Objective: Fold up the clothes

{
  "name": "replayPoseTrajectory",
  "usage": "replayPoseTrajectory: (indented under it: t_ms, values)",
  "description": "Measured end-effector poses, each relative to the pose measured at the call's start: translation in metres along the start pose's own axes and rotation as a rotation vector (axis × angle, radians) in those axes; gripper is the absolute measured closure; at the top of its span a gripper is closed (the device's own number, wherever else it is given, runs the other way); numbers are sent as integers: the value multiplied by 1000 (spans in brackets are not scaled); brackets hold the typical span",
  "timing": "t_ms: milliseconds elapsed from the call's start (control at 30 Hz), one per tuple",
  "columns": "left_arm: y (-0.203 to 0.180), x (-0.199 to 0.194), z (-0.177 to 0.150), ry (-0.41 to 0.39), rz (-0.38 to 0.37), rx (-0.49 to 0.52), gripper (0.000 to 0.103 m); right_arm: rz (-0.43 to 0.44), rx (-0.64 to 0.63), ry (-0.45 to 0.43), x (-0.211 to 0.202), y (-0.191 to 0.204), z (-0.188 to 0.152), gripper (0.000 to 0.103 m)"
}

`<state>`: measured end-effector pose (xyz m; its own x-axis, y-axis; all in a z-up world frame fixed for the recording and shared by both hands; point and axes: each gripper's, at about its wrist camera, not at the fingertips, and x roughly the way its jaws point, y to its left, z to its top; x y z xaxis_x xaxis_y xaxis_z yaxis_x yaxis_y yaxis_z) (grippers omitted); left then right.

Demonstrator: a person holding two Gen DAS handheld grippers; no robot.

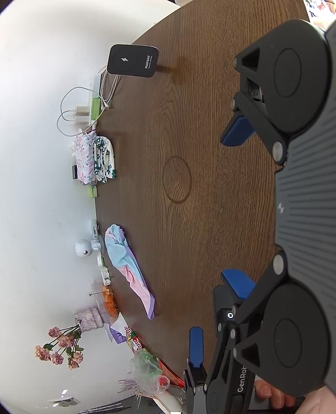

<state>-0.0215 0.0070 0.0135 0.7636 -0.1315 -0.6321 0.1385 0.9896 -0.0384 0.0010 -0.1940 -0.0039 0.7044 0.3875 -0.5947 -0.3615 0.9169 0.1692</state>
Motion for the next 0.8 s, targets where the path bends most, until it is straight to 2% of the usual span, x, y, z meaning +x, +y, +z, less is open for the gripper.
replayPoseTrajectory:
  t_ms: [800]
  values:
    - [-3, -2, 2, -12, 11, 13, 7, 7, 2, -14, -2, -2, 0, 0]
